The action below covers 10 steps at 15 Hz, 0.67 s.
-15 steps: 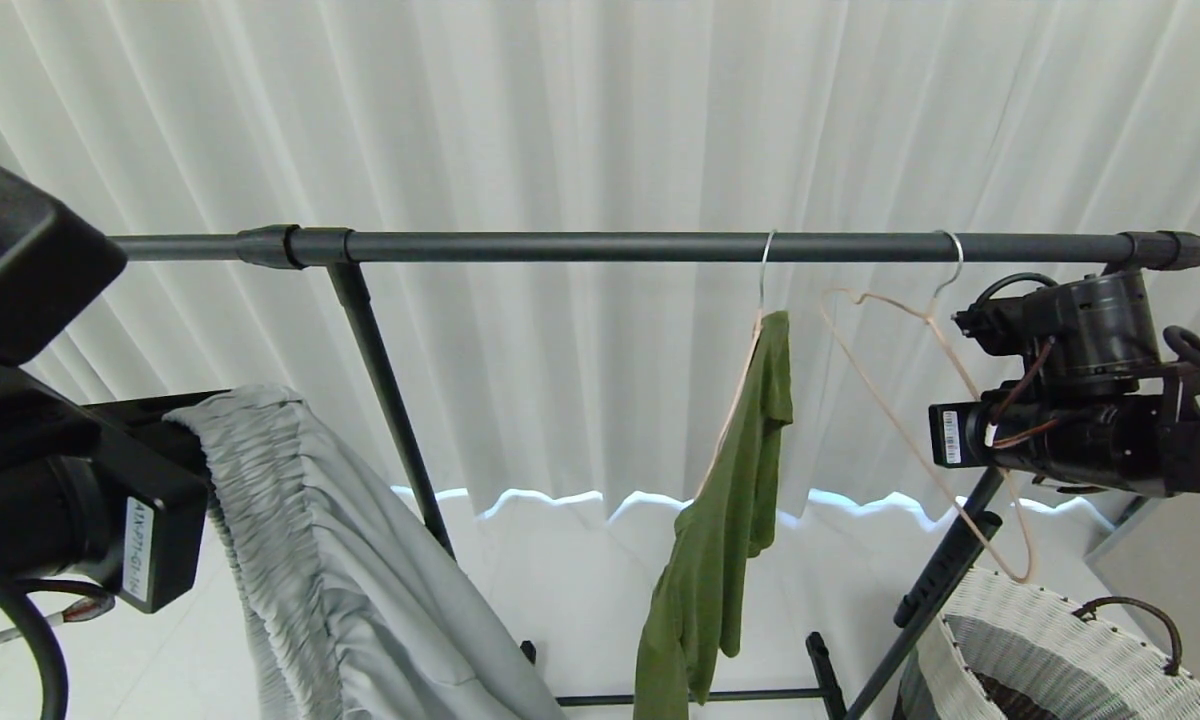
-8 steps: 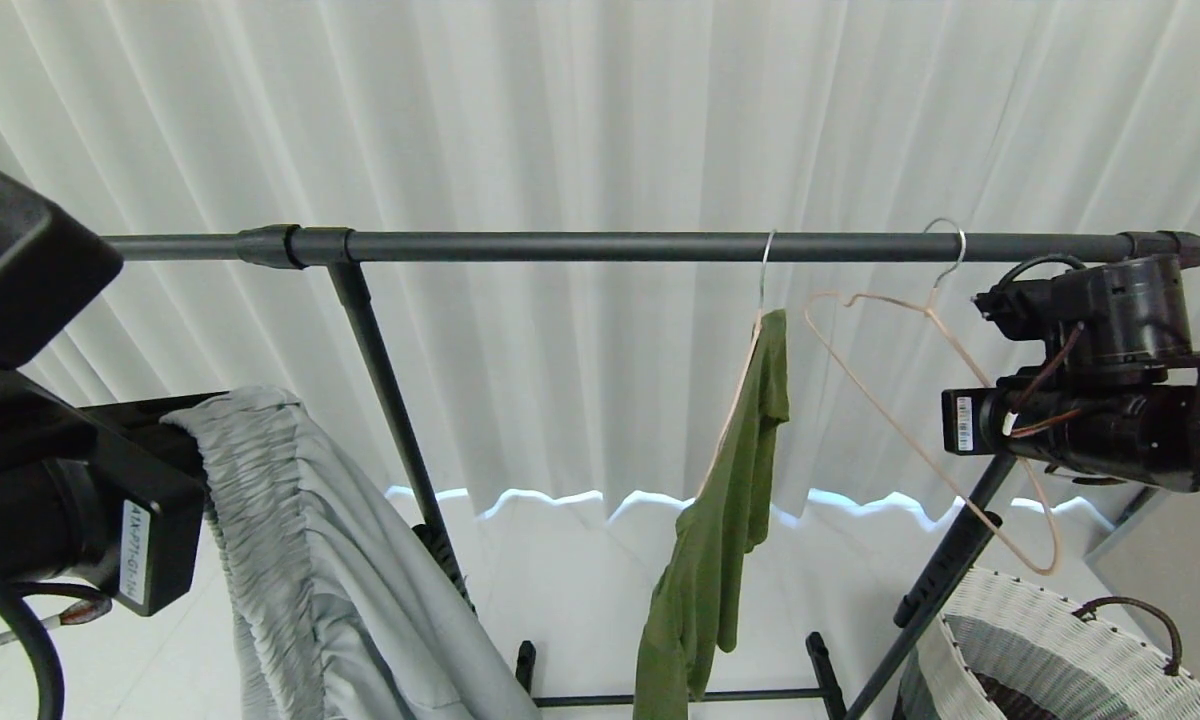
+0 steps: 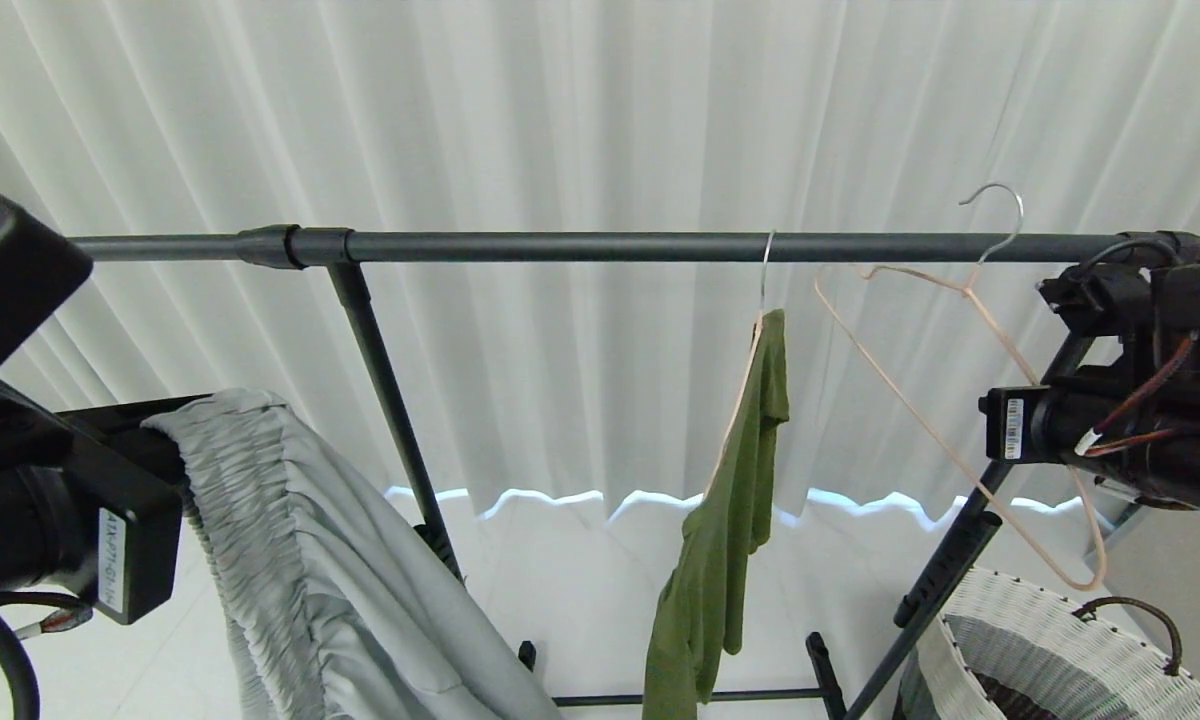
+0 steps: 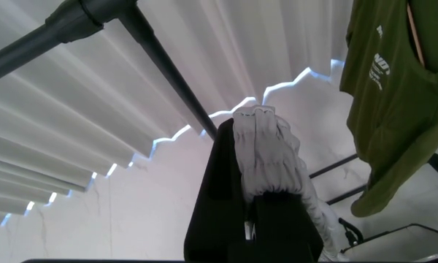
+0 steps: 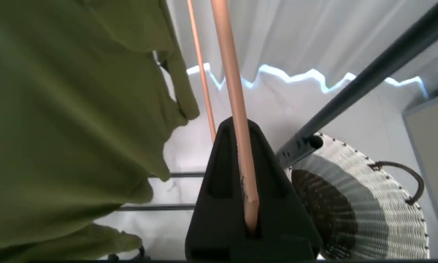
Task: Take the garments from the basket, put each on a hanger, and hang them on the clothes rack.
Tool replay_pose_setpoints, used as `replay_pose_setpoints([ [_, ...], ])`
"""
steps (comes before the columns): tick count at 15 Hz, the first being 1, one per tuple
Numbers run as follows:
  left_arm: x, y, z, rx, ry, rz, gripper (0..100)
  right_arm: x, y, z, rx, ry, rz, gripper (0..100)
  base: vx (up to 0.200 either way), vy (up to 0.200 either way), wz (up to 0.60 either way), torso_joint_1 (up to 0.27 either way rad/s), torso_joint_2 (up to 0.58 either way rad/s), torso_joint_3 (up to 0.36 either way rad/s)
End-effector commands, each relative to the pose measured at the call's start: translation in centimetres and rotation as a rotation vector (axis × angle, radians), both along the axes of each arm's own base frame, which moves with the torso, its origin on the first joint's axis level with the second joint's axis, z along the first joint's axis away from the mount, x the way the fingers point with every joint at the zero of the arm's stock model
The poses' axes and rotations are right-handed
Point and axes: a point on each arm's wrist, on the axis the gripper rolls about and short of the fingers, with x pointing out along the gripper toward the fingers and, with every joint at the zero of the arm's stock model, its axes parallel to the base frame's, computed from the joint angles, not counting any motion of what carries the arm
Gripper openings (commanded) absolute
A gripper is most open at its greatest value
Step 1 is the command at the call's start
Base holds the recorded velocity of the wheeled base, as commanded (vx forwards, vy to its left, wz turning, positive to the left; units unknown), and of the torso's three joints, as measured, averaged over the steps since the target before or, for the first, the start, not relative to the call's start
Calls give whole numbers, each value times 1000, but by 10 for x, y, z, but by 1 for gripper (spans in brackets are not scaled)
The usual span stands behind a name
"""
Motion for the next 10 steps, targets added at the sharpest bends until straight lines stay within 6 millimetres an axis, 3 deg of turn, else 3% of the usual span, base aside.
replay_pose_setpoints([
  [1, 0, 0, 0, 9, -2, -2, 0, -24, -5, 5, 14, -33, 25, 0, -200, 0, 0, 2, 12, 2],
  [7, 0, 0, -2, 17, 3, -3, 0, -52, -15, 9, 27, -75, 48, 0, -200, 0, 0, 0, 0, 5],
  [10, 1, -1, -4, 23, 10, -4, 0, -68, -21, 1, 1, -69, 72, 0, -200, 0, 0, 2, 2, 5],
])
